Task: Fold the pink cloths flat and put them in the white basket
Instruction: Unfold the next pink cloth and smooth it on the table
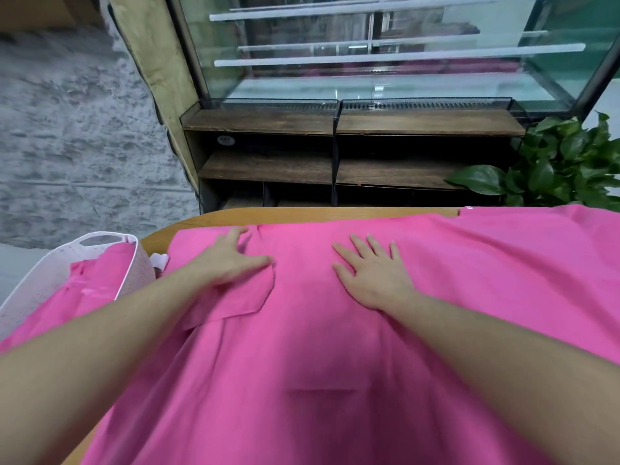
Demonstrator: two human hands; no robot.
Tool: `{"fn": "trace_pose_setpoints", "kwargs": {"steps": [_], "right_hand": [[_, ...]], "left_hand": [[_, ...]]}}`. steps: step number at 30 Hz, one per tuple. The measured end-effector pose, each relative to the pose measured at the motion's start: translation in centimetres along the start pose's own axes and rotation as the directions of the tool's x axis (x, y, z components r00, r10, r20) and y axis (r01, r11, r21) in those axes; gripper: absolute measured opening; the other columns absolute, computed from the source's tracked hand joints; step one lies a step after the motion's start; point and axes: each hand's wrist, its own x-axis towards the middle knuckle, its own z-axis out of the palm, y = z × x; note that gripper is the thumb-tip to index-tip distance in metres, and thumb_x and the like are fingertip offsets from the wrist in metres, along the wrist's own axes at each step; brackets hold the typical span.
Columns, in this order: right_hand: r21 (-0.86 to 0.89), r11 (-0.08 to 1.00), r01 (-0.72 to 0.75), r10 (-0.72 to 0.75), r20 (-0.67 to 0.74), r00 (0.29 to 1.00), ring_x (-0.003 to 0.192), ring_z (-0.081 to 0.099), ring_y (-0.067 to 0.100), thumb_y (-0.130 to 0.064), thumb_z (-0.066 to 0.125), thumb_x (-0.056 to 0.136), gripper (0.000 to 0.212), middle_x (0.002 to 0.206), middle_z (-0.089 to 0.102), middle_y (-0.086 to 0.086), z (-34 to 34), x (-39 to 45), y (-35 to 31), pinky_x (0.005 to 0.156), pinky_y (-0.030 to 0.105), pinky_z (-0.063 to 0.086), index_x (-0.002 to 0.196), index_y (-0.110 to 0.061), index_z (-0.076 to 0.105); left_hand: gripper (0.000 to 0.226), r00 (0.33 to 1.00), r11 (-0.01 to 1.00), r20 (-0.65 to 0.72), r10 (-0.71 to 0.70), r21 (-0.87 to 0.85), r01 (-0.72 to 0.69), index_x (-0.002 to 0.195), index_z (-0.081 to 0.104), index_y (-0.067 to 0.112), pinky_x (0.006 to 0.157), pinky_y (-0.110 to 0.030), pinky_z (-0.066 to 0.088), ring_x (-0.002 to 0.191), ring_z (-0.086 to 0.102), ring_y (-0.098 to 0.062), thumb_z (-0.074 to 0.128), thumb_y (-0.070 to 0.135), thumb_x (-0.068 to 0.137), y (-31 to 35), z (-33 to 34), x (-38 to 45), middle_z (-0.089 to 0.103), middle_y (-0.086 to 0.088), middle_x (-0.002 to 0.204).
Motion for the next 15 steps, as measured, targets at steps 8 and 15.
{"fn": "trace_pose_setpoints", "kwargs": {"steps": [8,15], "right_hand": [[-0.032,0.999,-0.023,0.024,0.025,0.999,0.152,-0.001,0.014,-0.066,0.010,0.096,0.057,0.165,0.003,-0.013,-0.5,-1.3,3.2,0.121,0.056,-0.002,0.152,-0.053,0.008],[-0.054,0.995,-0.082,0.086,0.076,0.993,0.152,-0.002,0.013,-0.066,0.009,0.096,0.055,0.165,0.000,-0.015,-1.7,-1.3,6.1,0.121,0.054,-0.003,0.150,-0.056,0.006]], "left_hand": [[0.095,0.989,0.994,0.102,0.106,0.027,-0.109,0.148,0.034,0.034,0.108,-0.031,0.038,0.131,0.047,-0.018,0.074,0.069,0.069,-0.4,0.5,-4.1,0.042,0.002,0.151],[0.115,0.958,0.930,0.112,0.262,0.235,-0.282,0.151,0.024,0.038,0.114,-0.044,0.033,0.141,0.032,-0.025,0.067,0.073,0.050,-2.5,1.5,-5.4,0.026,-0.001,0.154]]}}
